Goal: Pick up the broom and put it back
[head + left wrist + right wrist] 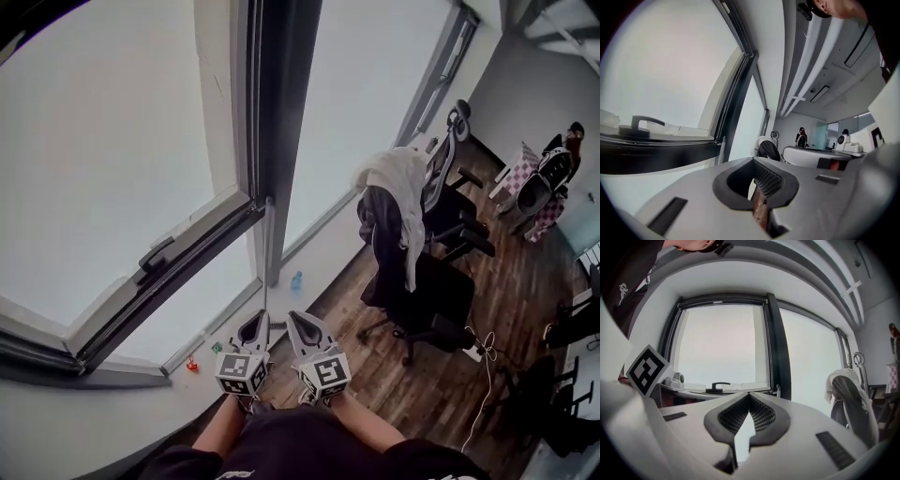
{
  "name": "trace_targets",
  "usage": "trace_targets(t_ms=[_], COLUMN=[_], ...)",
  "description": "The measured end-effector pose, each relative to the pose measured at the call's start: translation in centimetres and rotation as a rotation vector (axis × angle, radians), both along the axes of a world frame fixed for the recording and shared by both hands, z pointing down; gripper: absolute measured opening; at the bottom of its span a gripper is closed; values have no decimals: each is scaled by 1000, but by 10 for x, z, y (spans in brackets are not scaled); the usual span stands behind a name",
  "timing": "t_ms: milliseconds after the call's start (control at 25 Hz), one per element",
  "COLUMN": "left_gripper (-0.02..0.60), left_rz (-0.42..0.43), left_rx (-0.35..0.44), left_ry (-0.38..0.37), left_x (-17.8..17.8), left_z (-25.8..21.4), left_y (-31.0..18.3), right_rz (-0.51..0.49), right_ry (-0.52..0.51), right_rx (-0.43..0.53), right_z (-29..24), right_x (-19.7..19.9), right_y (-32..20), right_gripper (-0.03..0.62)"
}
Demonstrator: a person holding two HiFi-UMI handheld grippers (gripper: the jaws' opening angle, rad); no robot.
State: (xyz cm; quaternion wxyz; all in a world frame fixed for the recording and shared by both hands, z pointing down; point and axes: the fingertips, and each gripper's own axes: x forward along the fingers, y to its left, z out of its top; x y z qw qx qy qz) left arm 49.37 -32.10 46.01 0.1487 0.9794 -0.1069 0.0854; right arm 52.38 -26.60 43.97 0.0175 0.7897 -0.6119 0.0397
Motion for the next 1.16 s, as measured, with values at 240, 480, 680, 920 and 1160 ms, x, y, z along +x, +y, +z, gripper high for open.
trace_targets(t_ms=[240,480,680,920,1160], left_gripper=[0,0,0,0,0], left_rz=[49,89,107,101,102], left_rx=[-9,11,17,17,30], left_ry=[20,16,14,9,11], left_x=[12,18,18,14,10], left_z=[-4,-6,-6,-7,-7], left_y=[26,41,48,48,48], right_rz=[29,36,14,18,14], right_ry=[114,132,149,150,188], right_rx=[-44,-64,-85,-79,-113], right_z=[-9,-7,-6,-8,0], right_x=[7,10,2,0,-4], right_y=[16,24,22,23,24], right_gripper=[21,21,21,21,21])
